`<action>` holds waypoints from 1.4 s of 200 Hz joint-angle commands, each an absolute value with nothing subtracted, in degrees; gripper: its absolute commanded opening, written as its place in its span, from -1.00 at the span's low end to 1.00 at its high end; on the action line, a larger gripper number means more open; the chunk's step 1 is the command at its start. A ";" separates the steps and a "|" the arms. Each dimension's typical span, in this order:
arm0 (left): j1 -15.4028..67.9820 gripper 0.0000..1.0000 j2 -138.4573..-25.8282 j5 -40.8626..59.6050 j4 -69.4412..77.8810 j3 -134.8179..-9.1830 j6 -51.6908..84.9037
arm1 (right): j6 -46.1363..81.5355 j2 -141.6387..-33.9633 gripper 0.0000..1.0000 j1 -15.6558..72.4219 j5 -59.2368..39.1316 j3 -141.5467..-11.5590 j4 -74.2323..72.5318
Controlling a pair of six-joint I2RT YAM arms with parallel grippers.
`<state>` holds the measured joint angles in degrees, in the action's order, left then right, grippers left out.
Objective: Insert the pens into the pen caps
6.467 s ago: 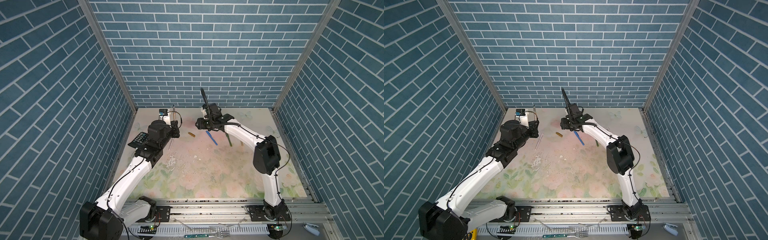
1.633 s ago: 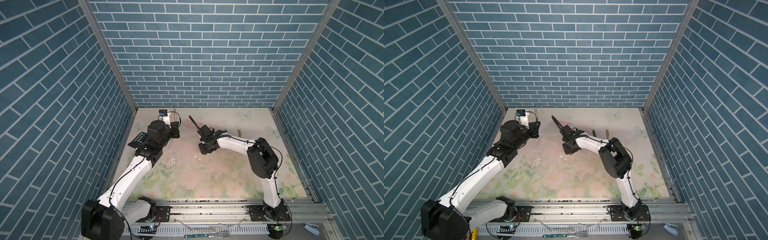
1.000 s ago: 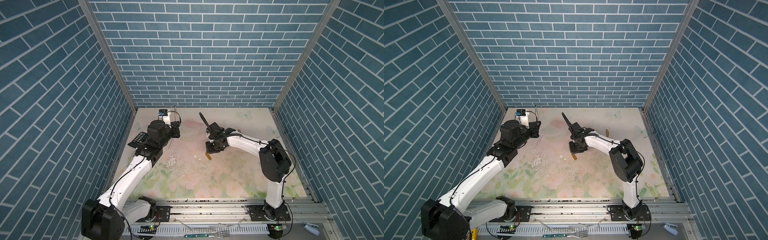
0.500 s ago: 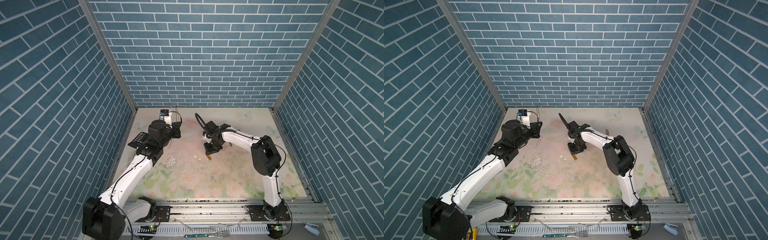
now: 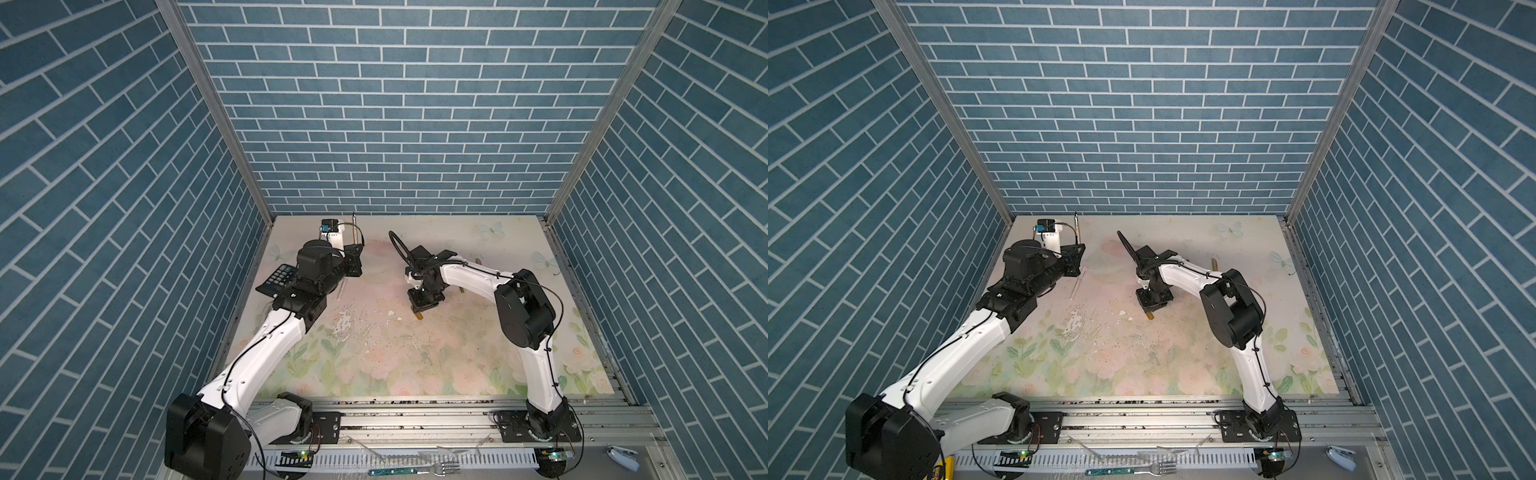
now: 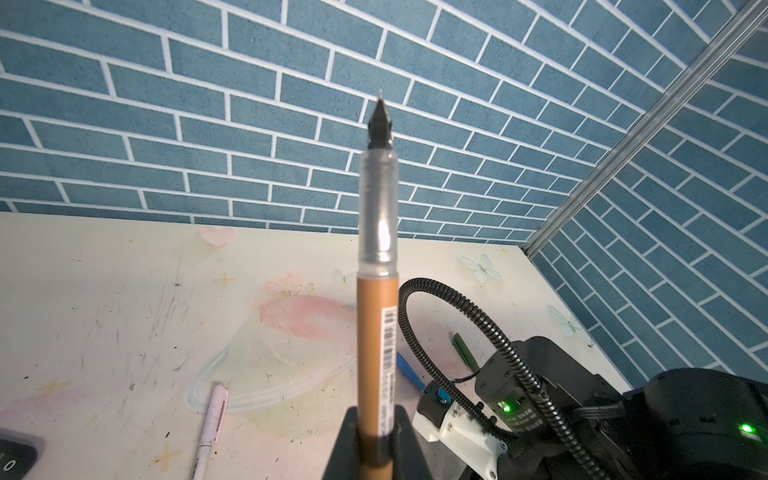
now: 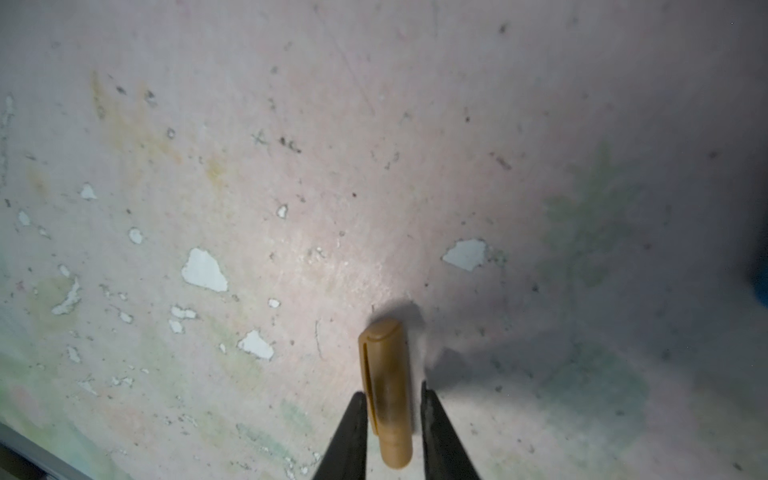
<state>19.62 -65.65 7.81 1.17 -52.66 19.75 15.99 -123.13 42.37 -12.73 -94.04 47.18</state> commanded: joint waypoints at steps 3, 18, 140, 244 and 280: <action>19.39 -1.00 -66.18 8.59 2.03 -52.91 19.80 | 15.12 -124.35 -0.50 42.54 -12.41 -95.14 46.47; 19.38 -1.00 -66.24 8.60 2.03 -52.91 19.79 | 15.38 -124.61 -0.51 42.55 -12.48 -95.12 46.24; 19.40 -1.00 -66.15 8.35 1.76 -53.00 19.77 | 19.72 -126.75 -0.63 45.97 -1.39 -95.54 45.91; 19.53 -1.00 -65.73 14.81 8.96 -50.31 19.95 | 21.54 -103.61 -0.71 45.23 1.21 -86.66 30.30; 21.48 -1.00 -67.36 25.33 16.07 -49.02 20.91 | 22.26 -92.44 -0.73 44.00 6.76 -80.91 18.89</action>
